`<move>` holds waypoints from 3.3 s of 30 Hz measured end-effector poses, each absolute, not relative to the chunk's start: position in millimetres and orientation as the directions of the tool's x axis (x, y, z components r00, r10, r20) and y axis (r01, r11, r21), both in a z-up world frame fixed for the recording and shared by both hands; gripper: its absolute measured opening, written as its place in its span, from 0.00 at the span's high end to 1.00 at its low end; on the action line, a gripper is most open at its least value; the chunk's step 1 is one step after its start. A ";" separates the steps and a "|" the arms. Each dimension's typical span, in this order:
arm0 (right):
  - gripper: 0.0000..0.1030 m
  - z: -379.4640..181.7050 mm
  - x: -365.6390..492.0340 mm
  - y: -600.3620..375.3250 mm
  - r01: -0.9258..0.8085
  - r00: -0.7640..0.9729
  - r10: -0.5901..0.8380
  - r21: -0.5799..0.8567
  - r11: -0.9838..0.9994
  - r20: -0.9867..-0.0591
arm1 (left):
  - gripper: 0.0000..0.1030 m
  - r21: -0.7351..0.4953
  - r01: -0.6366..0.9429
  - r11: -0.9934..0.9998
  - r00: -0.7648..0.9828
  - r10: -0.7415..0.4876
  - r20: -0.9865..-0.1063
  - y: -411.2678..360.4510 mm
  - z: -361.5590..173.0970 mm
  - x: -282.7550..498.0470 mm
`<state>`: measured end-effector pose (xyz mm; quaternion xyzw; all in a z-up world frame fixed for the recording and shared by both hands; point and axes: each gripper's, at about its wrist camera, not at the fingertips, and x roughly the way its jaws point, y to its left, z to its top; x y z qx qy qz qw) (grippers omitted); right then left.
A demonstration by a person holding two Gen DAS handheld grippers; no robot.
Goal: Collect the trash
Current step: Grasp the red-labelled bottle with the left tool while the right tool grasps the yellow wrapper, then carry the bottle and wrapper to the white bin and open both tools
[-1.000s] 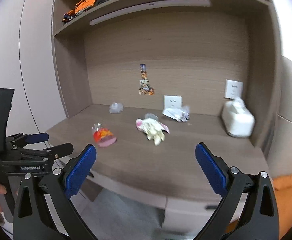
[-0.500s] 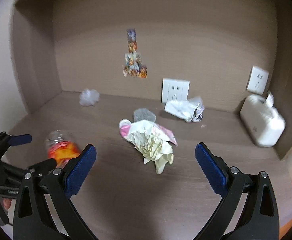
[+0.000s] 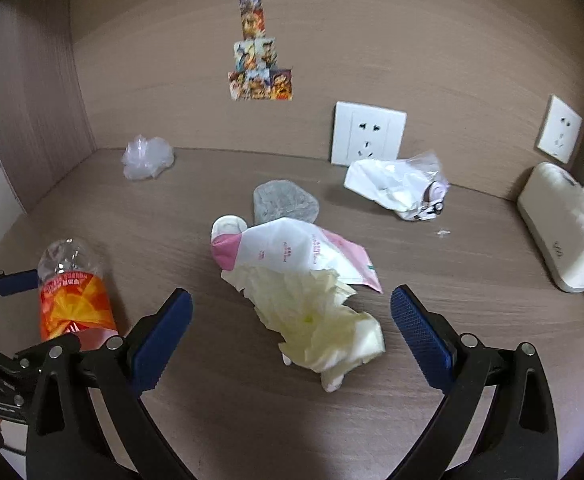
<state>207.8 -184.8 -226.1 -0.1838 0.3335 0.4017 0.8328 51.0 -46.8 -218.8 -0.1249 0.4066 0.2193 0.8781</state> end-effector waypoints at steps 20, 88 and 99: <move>0.72 -206.3 181.9 -201.7 -0.793 0.424 0.601 0.043 0.608 -0.678 | 0.98 -0.097 -0.484 0.869 0.629 0.269 -0.730 -8.8 -200.0 38.3; 0.72 -576.2 149.1 -646.1 -0.585 0.220 0.489 0.287 0.759 -0.844 | 0.98 -0.140 -0.226 0.964 0.366 -0.049 -0.930 -513.9 -584.1 68.0; 0.04 -649.1 145.3 -624.3 -0.627 0.137 0.446 0.271 0.730 -0.884 | 0.07 -0.191 -0.246 0.950 0.253 -0.127 -0.959 -507.5 -663.1 75.3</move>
